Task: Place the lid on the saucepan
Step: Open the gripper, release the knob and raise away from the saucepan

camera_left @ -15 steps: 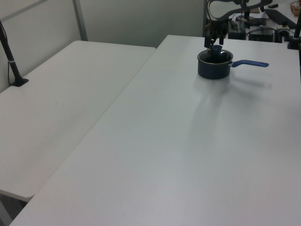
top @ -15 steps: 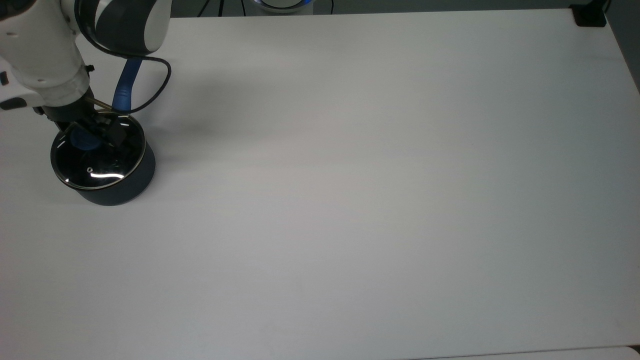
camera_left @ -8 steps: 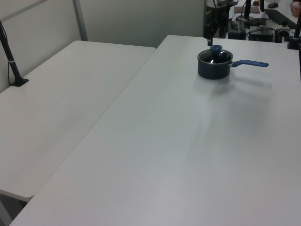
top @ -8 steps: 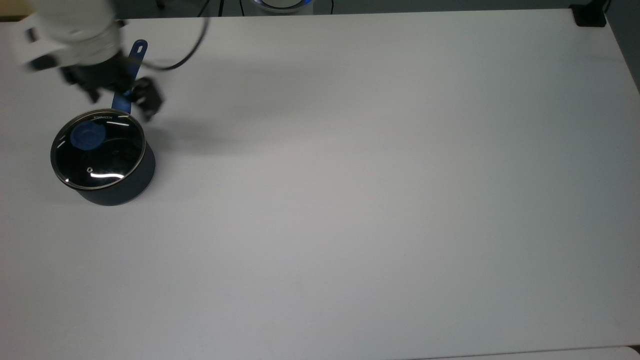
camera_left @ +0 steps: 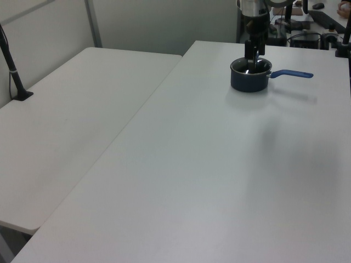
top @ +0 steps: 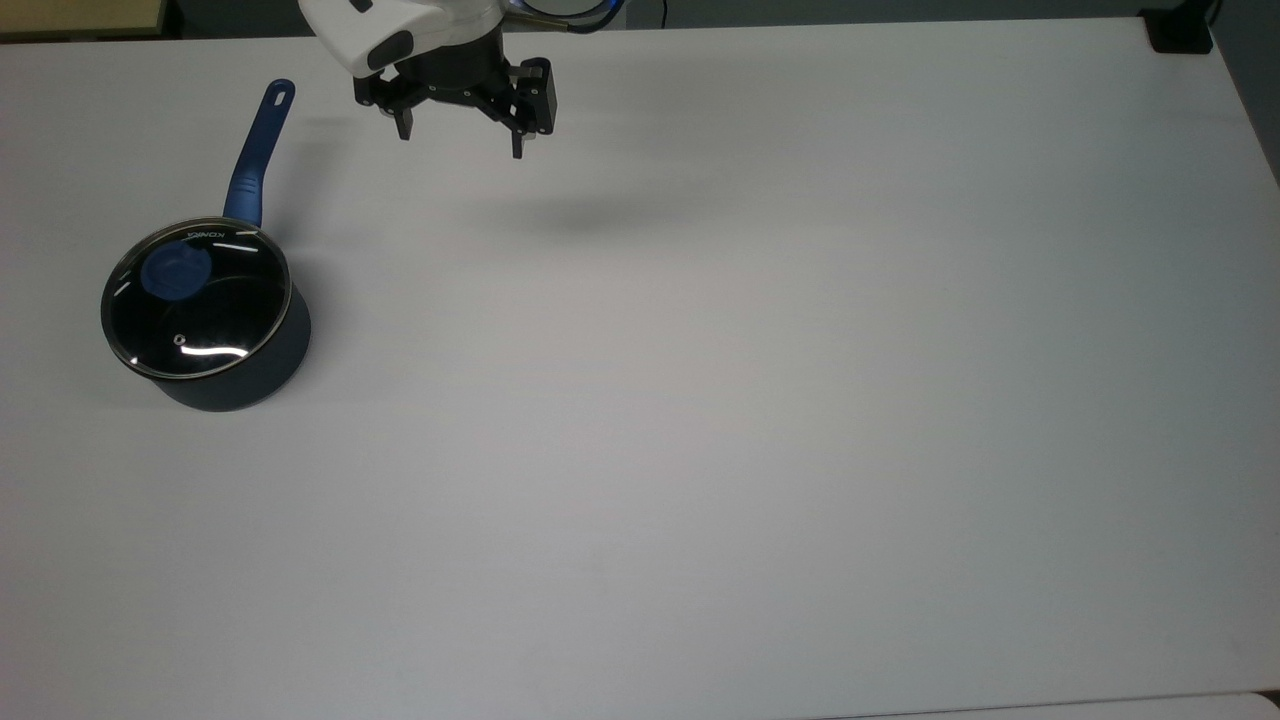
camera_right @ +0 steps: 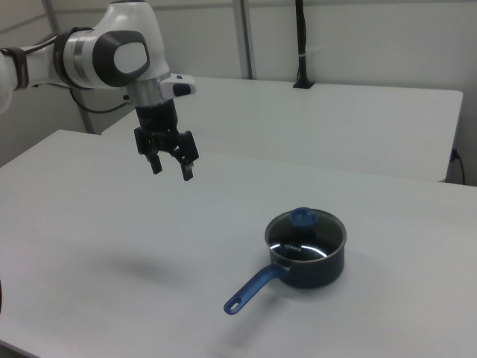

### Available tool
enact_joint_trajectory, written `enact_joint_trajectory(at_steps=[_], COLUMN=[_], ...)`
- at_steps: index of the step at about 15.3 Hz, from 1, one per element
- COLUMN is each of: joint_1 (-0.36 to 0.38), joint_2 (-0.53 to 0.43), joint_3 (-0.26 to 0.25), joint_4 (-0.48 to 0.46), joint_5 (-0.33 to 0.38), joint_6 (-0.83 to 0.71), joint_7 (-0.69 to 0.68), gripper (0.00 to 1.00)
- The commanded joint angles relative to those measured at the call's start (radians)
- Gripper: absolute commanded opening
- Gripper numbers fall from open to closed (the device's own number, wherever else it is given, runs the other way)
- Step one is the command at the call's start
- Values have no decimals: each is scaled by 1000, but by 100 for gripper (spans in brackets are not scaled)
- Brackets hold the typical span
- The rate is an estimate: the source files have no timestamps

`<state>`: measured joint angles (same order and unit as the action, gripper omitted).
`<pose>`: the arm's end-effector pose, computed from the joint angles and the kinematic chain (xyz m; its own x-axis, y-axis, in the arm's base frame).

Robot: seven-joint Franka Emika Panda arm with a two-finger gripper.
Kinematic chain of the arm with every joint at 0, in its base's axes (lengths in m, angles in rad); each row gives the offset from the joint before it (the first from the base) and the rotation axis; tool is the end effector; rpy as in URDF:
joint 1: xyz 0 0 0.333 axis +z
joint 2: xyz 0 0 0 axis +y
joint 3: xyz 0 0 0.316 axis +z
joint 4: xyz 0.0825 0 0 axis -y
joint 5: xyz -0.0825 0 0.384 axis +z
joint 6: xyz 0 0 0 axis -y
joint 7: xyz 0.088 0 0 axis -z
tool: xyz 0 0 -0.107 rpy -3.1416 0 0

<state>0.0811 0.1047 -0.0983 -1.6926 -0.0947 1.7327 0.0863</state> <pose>0.5885 -0.0165 0.5211 0.9946 -0.0878 -0.0558 -0.0814 -0.9909 0.1076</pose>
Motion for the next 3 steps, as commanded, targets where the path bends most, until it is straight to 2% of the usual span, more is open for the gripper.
enact_joint_trajectory(at_steps=[1, 3], joint_1=[-6, -6], joint_2=[-27, -27], joint_3=[6, 6], joint_4=[-29, -29], joint_5=[-11, -2], joint_6=[7, 8], joint_7=[32, 56], gripper=[100, 100])
